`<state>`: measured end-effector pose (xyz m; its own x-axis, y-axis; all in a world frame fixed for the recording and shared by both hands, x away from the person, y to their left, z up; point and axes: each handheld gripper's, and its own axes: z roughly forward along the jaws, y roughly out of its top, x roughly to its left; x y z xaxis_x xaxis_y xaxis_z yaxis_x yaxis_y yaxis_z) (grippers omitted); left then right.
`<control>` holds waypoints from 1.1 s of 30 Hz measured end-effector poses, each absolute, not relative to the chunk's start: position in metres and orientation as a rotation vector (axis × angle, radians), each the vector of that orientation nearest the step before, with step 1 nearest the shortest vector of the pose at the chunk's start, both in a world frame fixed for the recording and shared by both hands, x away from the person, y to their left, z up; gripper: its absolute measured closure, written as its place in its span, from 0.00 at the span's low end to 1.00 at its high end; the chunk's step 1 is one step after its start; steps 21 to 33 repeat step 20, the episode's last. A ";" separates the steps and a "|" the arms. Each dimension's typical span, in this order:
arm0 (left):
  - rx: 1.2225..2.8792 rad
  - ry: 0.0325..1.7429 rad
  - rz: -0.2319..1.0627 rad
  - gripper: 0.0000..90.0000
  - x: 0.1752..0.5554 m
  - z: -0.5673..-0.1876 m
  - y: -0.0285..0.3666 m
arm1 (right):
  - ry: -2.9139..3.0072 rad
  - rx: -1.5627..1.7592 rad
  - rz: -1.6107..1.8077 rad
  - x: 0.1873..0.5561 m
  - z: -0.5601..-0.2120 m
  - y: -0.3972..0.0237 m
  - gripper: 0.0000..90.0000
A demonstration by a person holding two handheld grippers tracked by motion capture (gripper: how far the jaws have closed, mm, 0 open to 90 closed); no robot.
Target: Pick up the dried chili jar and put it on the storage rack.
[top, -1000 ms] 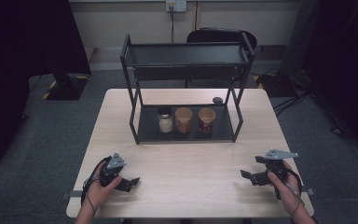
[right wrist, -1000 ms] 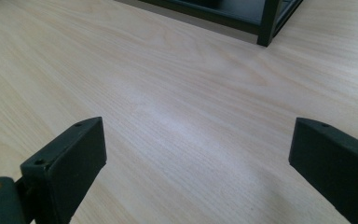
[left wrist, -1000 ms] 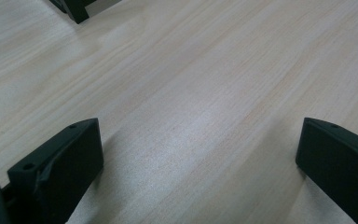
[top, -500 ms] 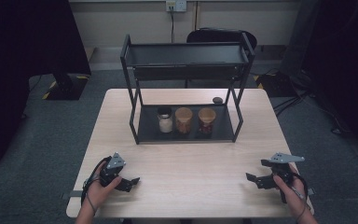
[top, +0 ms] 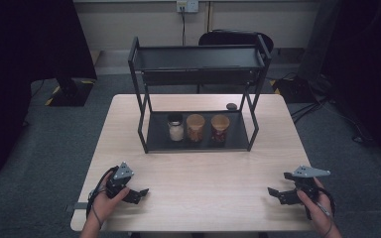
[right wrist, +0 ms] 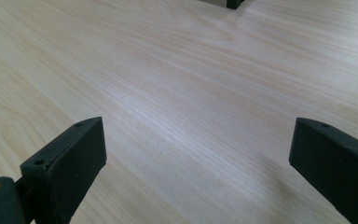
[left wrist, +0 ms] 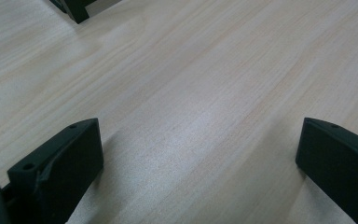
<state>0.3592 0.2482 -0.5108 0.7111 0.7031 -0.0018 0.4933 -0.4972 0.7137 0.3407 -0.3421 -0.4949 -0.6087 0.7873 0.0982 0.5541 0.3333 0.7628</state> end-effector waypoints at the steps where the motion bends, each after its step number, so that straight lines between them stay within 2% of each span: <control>1: 2.200 0.905 0.378 0.00 0.359 -0.511 0.248 | 2.314 1.199 1.135 0.340 -0.495 -0.345 0.03; 14: 2.201 0.904 0.378 0.00 0.359 -0.511 0.248 | 2.359 1.143 1.019 0.323 -0.500 -0.359 0.03; 33: 2.193 0.910 0.369 0.00 0.360 -0.511 0.249 | 2.368 1.125 1.009 0.322 -0.495 -0.351 0.03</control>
